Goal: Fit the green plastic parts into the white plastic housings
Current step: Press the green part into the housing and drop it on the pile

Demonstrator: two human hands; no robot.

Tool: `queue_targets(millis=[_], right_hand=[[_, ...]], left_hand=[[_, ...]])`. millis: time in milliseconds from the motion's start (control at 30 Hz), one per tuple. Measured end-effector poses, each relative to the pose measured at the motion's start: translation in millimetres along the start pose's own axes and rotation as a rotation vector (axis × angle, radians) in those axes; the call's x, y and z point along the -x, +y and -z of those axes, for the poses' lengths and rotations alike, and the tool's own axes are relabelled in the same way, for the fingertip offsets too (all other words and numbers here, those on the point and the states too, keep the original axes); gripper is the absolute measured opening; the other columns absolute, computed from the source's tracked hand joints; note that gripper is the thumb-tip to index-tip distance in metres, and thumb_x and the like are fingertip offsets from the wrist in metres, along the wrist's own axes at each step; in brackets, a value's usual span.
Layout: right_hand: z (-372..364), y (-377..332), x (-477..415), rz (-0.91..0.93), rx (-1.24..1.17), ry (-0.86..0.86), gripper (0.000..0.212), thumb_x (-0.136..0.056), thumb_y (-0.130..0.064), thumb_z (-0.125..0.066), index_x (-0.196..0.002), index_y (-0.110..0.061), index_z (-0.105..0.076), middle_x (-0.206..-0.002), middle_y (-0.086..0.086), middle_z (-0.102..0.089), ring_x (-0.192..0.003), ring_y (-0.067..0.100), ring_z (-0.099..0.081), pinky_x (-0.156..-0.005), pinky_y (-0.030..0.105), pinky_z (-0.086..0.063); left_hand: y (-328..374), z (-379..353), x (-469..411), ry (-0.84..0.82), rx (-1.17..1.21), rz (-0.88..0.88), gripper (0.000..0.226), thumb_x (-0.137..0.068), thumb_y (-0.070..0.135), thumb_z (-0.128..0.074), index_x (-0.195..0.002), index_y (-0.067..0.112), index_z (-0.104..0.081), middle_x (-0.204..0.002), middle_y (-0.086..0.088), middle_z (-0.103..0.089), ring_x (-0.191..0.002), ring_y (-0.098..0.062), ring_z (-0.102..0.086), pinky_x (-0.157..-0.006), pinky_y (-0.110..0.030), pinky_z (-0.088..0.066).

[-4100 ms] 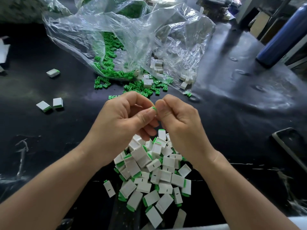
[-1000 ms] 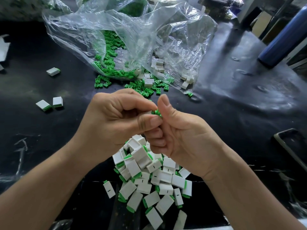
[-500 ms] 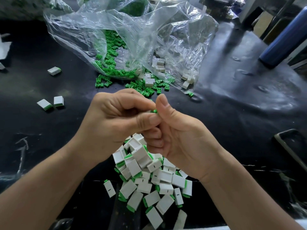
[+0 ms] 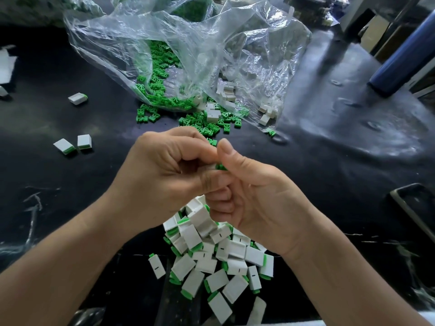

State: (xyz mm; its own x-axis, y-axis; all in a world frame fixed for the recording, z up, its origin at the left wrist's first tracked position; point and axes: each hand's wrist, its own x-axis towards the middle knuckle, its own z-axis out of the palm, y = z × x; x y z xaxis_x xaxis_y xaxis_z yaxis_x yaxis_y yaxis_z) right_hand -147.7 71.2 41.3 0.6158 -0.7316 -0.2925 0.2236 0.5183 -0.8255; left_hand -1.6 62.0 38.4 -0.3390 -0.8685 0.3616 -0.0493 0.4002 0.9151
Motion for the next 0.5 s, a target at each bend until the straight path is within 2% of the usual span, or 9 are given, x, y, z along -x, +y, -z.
queue_targets(millis=[67, 133, 200, 267, 333, 433, 467, 500], right_hand=[[1, -1, 0, 0.003, 0.016, -0.066, 0.045, -0.085, -0.053, -0.034, -0.057, -0.030, -0.062, -0.055, -0.011, -0.034, -0.051, 0.005, -0.029, -0.049, 0.017, -0.028], [2, -3, 0, 0.001, 0.087, -0.075, 0.050, -0.085, -0.059, -0.028, -0.066, -0.035, -0.068, -0.055, -0.010, -0.037, -0.051, 0.004, -0.031, -0.049, 0.017, -0.029], [7, -3, -1, 0.009, 0.267, 0.058, 0.059, -0.077, -0.071, -0.032, -0.066, -0.026, -0.068, -0.056, -0.003, -0.042, -0.049, 0.006, -0.035, -0.047, 0.018, -0.029], [11, -5, 0, 0.067, 0.447, 0.228, 0.060, -0.066, -0.076, -0.041, -0.060, -0.020, -0.062, -0.054, -0.002, -0.045, -0.047, 0.006, -0.037, -0.045, 0.016, -0.031], [13, -6, 2, 0.185, 0.499, 0.357, 0.042, -0.061, -0.062, -0.053, -0.062, -0.021, -0.059, -0.050, -0.009, -0.048, -0.044, 0.002, -0.041, -0.044, 0.012, -0.033], [16, -8, 4, 0.336, 0.488, 0.385, 0.012, -0.072, -0.028, -0.067, -0.075, -0.018, -0.061, -0.055, -0.007, -0.057, -0.049, 0.003, -0.051, -0.047, 0.014, -0.040], [16, -9, 4, 0.355, 0.489, 0.379, 0.006, -0.077, -0.016, -0.067, -0.076, -0.016, -0.061, -0.057, -0.005, -0.059, -0.051, 0.004, -0.053, -0.048, 0.015, -0.042], [16, -9, 4, 0.365, 0.491, 0.383, 0.010, -0.080, -0.008, -0.065, -0.075, -0.015, -0.061, -0.057, -0.004, -0.060, -0.051, 0.005, -0.055, -0.049, 0.016, -0.043]], left_hand=[[0, 0, -1, -0.024, 0.109, 0.045, 0.029, -0.059, 0.023, -0.082, -0.080, 0.006, -0.071, -0.073, -0.013, -0.060, -0.057, -0.028, -0.064, -0.052, -0.038, -0.055], [1, 0, -1, -0.029, 0.262, 0.137, 0.022, -0.056, 0.008, -0.081, -0.074, 0.002, -0.071, -0.065, -0.009, -0.062, -0.050, -0.022, -0.063, -0.048, -0.025, -0.051], [1, -4, -2, -0.057, 0.279, 0.170, 0.015, -0.061, 0.007, -0.075, -0.071, -0.001, -0.070, -0.059, -0.006, -0.063, -0.046, -0.017, -0.060, -0.045, -0.018, -0.046], [1, -6, -2, -0.035, 0.241, 0.192, 0.020, -0.063, 0.012, -0.072, -0.076, -0.003, -0.069, -0.054, -0.004, -0.064, -0.044, -0.009, -0.055, -0.042, -0.013, -0.040], [0, -5, -3, 0.017, 0.184, 0.238, 0.024, -0.059, 0.022, -0.071, -0.074, 0.004, -0.072, -0.053, -0.004, -0.062, -0.043, -0.008, -0.051, -0.039, -0.015, -0.040], [-1, -4, -4, 0.037, 0.119, 0.283, 0.032, -0.050, 0.030, -0.072, -0.075, 0.011, -0.073, -0.060, -0.006, -0.067, -0.047, -0.011, -0.055, -0.042, -0.019, -0.046], [-1, -5, -4, 0.037, 0.119, 0.295, 0.032, -0.049, 0.029, -0.072, -0.076, 0.011, -0.073, -0.063, -0.007, -0.069, -0.049, -0.011, -0.058, -0.043, -0.019, -0.047], [-2, -5, -4, 0.042, 0.127, 0.311, 0.032, -0.049, 0.027, -0.072, -0.077, 0.012, -0.072, -0.064, -0.009, -0.069, -0.050, -0.010, -0.059, -0.044, -0.019, -0.047]])
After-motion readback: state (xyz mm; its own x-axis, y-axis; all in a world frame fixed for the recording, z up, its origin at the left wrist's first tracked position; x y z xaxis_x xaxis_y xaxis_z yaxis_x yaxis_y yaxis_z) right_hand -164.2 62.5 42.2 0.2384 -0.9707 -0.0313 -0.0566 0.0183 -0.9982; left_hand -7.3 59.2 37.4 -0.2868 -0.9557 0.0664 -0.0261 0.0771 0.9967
